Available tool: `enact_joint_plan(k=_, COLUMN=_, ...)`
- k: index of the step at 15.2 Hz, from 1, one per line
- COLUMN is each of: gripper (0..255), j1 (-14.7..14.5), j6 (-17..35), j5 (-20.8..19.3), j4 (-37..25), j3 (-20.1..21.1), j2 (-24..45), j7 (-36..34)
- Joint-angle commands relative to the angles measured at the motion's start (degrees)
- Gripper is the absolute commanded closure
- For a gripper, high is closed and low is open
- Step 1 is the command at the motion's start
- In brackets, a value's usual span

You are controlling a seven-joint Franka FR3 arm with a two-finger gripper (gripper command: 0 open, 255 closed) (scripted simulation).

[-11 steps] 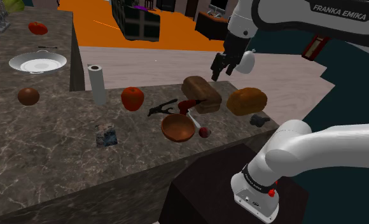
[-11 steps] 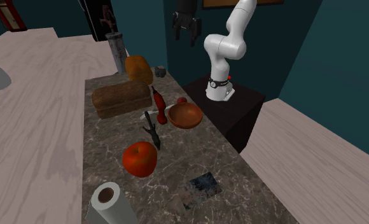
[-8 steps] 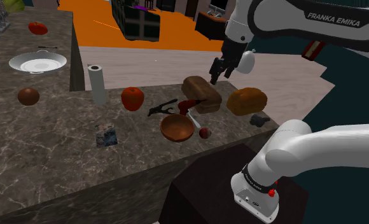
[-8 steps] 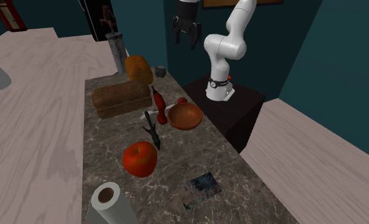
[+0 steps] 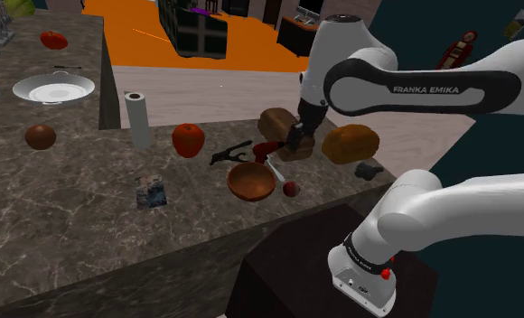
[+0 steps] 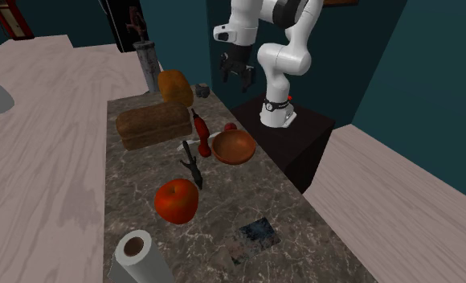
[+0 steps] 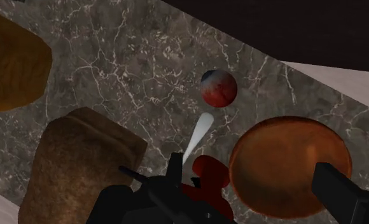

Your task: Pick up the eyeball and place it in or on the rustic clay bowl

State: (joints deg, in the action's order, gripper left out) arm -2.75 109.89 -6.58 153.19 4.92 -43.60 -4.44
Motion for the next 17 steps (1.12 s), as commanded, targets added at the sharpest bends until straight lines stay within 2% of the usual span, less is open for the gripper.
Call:
enact_joint_plan(k=1, gripper=0, j1=-0.1, j6=4.1, j5=-1.3, j4=3.7, j3=0.6, j2=0.9, j7=0.0)
enact_joint_plan(k=8, gripper=0, j1=1.4, j6=19.2, j5=-7.5, j4=13.1, j3=3.6, j2=8.5, j7=-1.8)
enact_joint_plan(k=13, gripper=0, j1=6.2, j6=31.5, j5=-16.3, j4=17.0, j3=7.3, j2=18.4, j7=-6.7)
enact_joint_plan(k=17, gripper=0, j1=9.3, j6=36.1, j5=-20.4, j4=17.5, j3=8.0, j2=22.5, j7=-9.1)
